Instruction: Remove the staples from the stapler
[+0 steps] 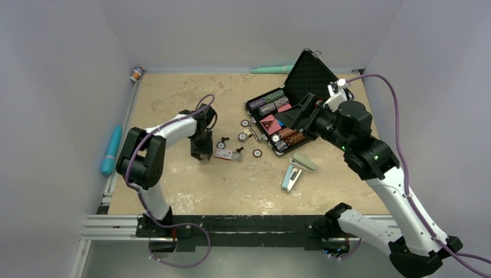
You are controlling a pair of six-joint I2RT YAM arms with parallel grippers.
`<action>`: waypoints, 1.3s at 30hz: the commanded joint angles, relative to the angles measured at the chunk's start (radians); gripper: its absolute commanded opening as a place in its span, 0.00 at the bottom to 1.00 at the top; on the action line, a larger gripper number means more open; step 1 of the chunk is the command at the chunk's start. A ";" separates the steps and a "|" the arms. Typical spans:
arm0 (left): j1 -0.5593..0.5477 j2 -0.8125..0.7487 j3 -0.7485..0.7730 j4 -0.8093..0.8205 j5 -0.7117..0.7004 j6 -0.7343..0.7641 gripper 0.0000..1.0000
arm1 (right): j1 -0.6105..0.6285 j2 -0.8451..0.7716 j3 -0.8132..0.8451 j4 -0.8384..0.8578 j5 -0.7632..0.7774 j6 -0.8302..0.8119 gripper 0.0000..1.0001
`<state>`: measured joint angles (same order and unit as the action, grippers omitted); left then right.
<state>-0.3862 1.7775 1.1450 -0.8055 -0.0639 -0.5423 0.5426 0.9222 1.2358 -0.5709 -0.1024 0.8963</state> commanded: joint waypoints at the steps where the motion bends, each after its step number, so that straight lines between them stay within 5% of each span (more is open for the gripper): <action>1: 0.007 0.030 0.044 -0.008 0.001 -0.031 0.44 | -0.003 -0.019 0.034 0.024 -0.024 -0.016 0.90; 15: 0.008 0.067 0.032 0.042 0.016 -0.020 0.28 | -0.003 0.003 0.055 0.012 -0.026 -0.039 0.90; 21: 0.007 0.076 0.067 0.026 0.000 -0.023 0.54 | -0.002 0.024 0.069 0.011 -0.029 -0.057 0.90; 25: 0.009 0.081 0.073 0.031 -0.009 -0.040 0.55 | -0.003 0.034 0.081 0.006 -0.031 -0.070 0.90; 39: 0.007 0.102 0.063 0.035 -0.005 -0.058 0.31 | -0.002 0.054 0.106 -0.015 -0.023 -0.102 0.90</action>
<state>-0.3817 1.8755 1.2316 -0.8158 -0.0685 -0.5686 0.5426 0.9741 1.2995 -0.5835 -0.1230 0.8238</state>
